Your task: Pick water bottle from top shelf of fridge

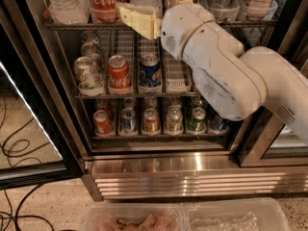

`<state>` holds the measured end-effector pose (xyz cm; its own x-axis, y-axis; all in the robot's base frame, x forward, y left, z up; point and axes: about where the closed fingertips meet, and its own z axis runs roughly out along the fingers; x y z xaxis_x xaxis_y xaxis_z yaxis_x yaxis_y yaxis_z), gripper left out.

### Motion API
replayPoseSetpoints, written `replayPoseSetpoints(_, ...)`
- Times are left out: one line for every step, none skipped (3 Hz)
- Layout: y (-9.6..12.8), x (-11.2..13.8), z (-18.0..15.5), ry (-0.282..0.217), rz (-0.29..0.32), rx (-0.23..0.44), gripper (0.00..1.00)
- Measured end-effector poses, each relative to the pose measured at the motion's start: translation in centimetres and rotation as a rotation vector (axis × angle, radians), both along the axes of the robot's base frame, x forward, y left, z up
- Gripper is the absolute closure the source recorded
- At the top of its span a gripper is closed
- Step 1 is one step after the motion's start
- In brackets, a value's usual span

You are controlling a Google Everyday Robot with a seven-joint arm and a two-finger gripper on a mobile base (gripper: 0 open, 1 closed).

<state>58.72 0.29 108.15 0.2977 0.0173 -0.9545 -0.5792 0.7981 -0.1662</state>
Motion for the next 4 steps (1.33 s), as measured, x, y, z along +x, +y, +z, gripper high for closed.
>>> replayPoseSetpoints(-1.8,0.4,0.6,-0.015,-0.032,0.015,0.23)
replayPoseSetpoints(-3.8,0.3,1.0,-0.038,-0.083,0.031,0.24)
replayPoseSetpoints(-2.5,0.2,0.4,-0.034,-0.073,0.051,0.15)
replayPoseSetpoints(-2.4,0.2,0.5,-0.033,-0.072,0.055,0.13)
